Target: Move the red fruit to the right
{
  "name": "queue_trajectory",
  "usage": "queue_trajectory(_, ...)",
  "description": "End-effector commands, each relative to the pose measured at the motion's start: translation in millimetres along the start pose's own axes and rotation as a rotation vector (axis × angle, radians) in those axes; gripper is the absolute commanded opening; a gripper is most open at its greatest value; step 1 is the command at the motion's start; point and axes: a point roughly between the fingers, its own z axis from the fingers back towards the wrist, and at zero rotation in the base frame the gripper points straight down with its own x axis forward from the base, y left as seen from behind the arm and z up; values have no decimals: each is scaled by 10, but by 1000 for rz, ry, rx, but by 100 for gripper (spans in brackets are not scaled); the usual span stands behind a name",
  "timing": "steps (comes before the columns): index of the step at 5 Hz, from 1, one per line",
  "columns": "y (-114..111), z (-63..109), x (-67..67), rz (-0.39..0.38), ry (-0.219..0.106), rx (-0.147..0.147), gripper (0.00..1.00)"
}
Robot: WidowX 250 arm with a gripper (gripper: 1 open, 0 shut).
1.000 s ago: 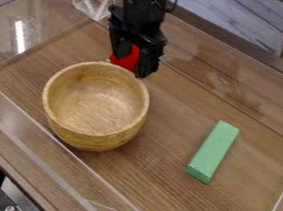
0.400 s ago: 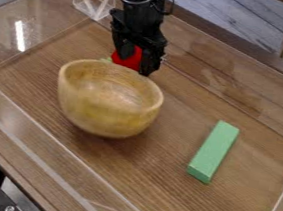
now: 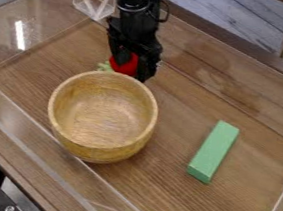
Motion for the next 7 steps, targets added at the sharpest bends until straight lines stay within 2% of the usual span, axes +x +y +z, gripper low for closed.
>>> queue_trajectory(1, 137, 96, 135, 33, -39, 21, 100)
queue_trajectory(3, 210, 16, 229, 53, -42, 26, 100)
queue_trajectory(6, 277, -117, 290, 81, -38, 21, 100)
queue_trajectory(7, 278, -151, 292, 83, -34, 23, 0)
